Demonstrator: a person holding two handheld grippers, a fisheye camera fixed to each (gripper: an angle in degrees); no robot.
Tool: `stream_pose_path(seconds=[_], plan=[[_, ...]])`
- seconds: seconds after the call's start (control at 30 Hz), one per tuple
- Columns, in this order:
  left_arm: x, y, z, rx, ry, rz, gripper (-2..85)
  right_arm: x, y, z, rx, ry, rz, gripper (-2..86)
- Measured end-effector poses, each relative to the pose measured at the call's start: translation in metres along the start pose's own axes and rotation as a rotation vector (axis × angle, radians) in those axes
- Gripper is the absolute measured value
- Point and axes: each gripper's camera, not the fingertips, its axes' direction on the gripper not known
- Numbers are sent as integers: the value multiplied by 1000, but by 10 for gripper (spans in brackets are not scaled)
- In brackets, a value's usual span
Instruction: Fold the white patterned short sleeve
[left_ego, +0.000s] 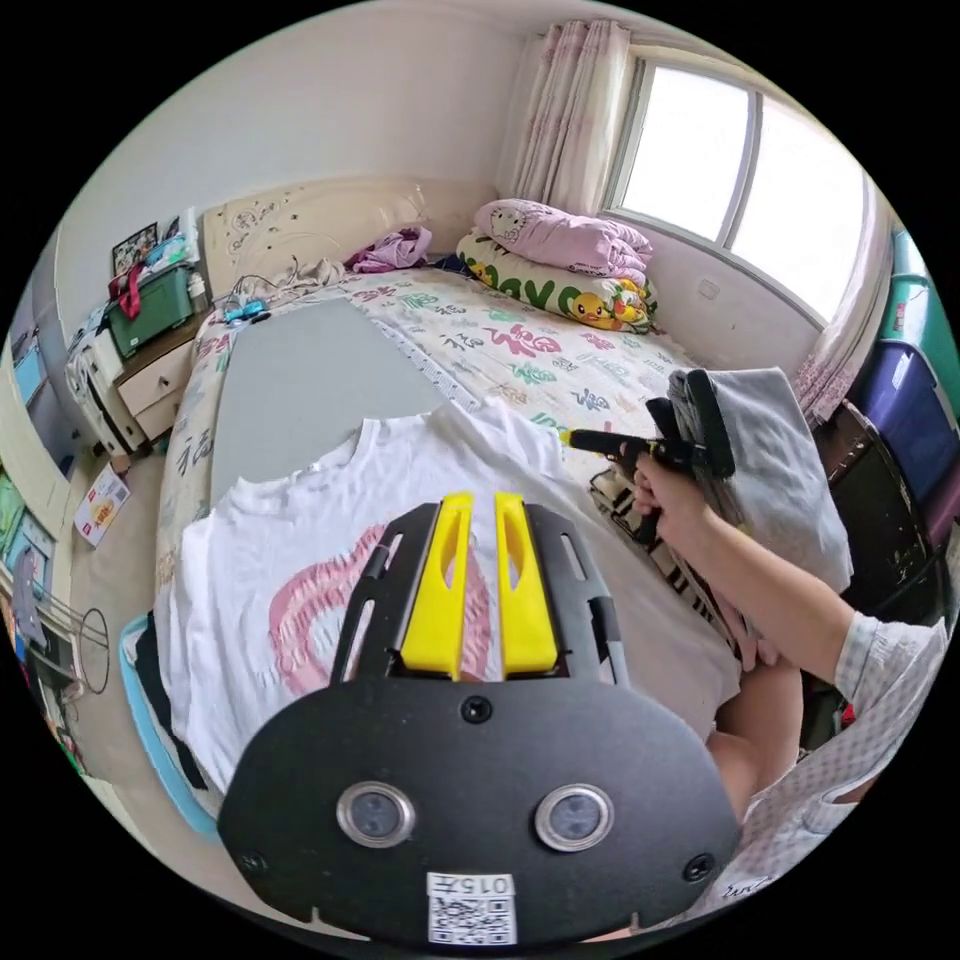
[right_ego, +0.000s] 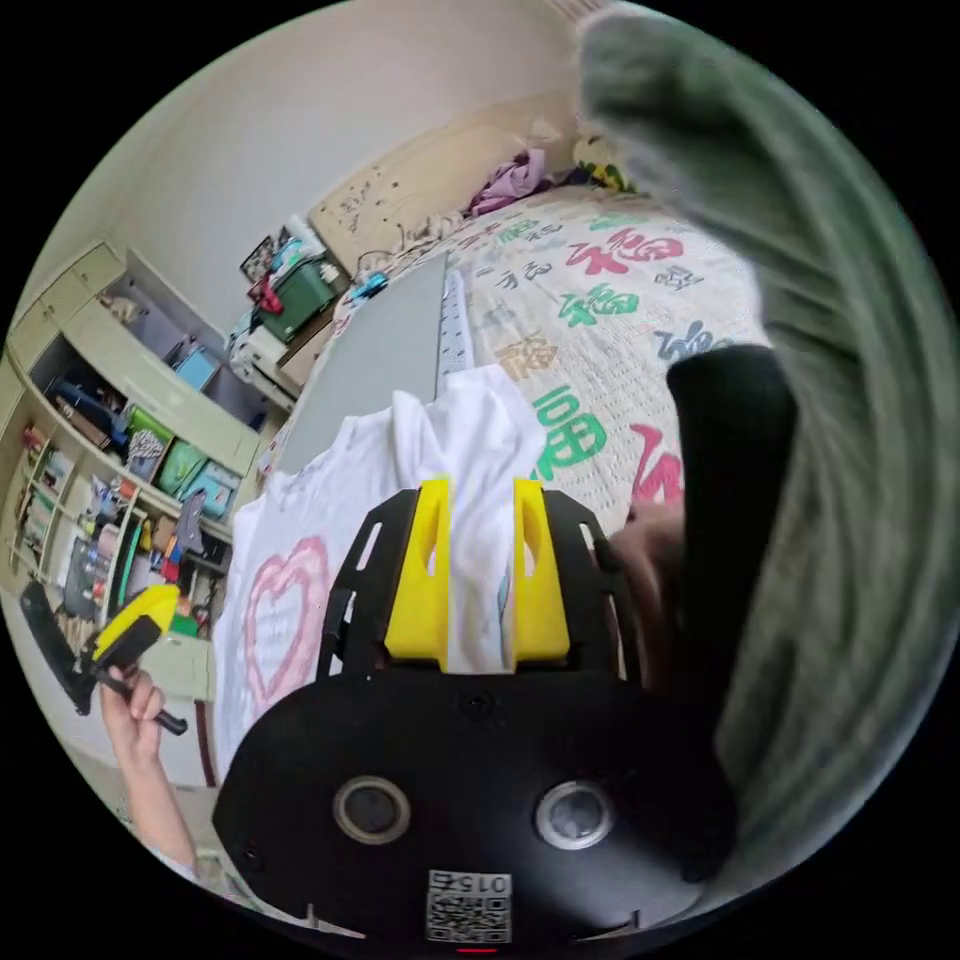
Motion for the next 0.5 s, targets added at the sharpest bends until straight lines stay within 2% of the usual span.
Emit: stream_pose_path(seconds=[0.17,0.33,0.5], plan=[[-18,-88,112,-29,49,49,61,-17,-43,32,110,139,27,86],[-40,-165,255,-137,153,-22,86,-46,-62,18,97,84,-14,52],[-48,-195,366,-266,102,-87,102,-72,-82,-3,76,84,-20,15]])
